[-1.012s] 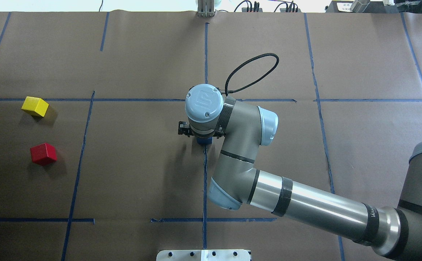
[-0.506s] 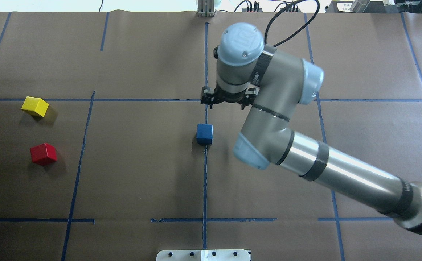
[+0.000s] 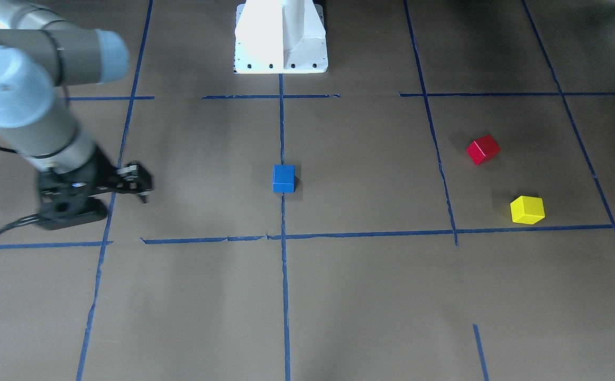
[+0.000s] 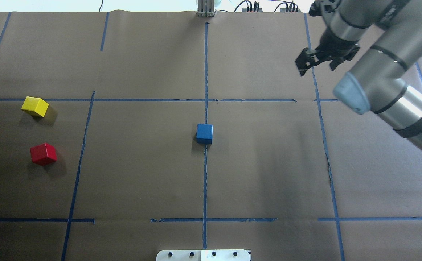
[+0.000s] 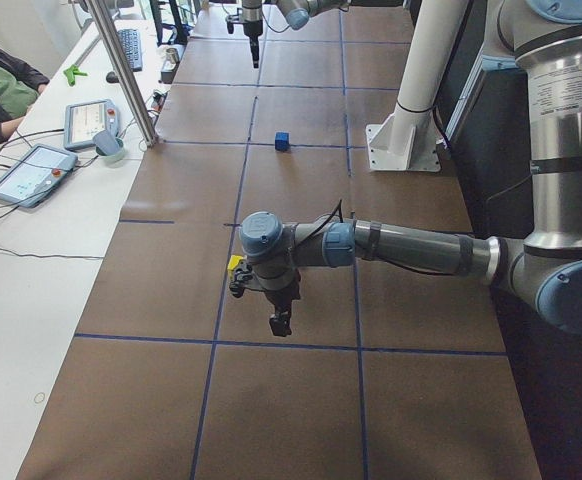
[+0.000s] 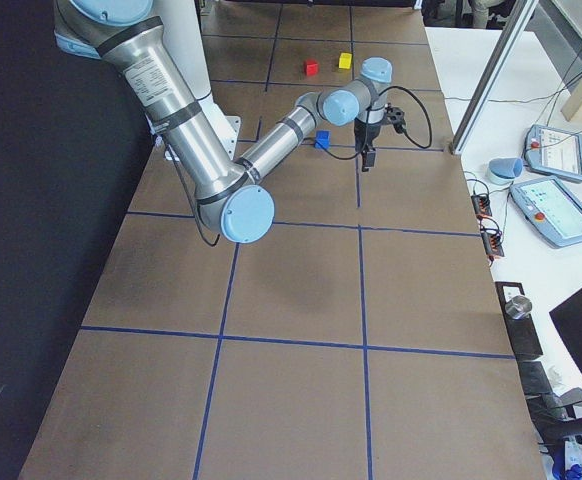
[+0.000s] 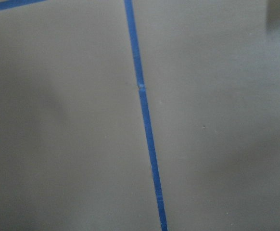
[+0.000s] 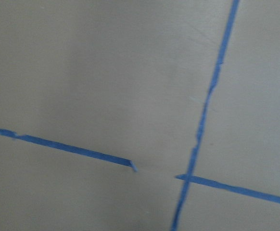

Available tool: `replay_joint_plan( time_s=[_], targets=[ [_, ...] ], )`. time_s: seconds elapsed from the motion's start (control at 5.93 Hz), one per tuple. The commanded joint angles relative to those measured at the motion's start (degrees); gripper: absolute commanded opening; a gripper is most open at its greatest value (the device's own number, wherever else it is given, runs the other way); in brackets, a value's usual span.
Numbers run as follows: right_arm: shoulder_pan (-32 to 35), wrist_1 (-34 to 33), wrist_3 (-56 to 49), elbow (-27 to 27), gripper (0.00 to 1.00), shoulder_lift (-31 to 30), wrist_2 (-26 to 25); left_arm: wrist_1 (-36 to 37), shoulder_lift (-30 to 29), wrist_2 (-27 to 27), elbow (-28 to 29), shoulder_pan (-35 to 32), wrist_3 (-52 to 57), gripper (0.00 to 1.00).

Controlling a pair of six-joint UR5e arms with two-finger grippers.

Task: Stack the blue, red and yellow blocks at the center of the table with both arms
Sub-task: 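Release the blue cube and withdraw the right arm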

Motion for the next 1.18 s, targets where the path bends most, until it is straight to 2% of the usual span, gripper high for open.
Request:
replay_joint_plan(
  time_s=[0.0, 0.17, 0.34, 0.51, 0.67, 0.84, 1.01],
  targets=[
    [11.73, 0.5, -24.65, 4.62, 1.0, -15.91, 3.36, -0.09, -5.2, -0.01, -0.21, 0.14, 0.03, 1.0],
    [18.75, 0.59, -37.02, 6.39, 1.0, -24.78, 3.99, -1.05, -6.87, -0.18, -0.47, 0.14, 0.03, 1.0],
    [24.82, 0.59, -45.85, 6.15, 1.0, -31.92, 5.04, -4.89, -6.11, -0.27, -0.21, 0.05, 0.12, 1.0],
    [27.41, 0.59, -46.2, 6.06, 1.0, -35.3, 5.05, -7.71, -6.53, -0.97, -0.56, 1.36, -2.49, 1.0],
    [27.78, 0.59, -46.03, 5.97, 1.0, -35.59, 4.96, -8.17, -6.28, -2.71, -2.39, 4.85, -15.31, 1.0],
    [27.78, 0.59, -46.03, 5.71, 1.0, -35.51, 5.05, -8.7, -5.06, -2.38, -6.93, 9.41, -31.54, 1.0],
    [27.78, 0.59, -46.03, 5.53, 1.0, -35.59, 5.05, -13.67, -2.78, -1.6, -9.5, 12.76, -44.66, 1.0]
  ],
)
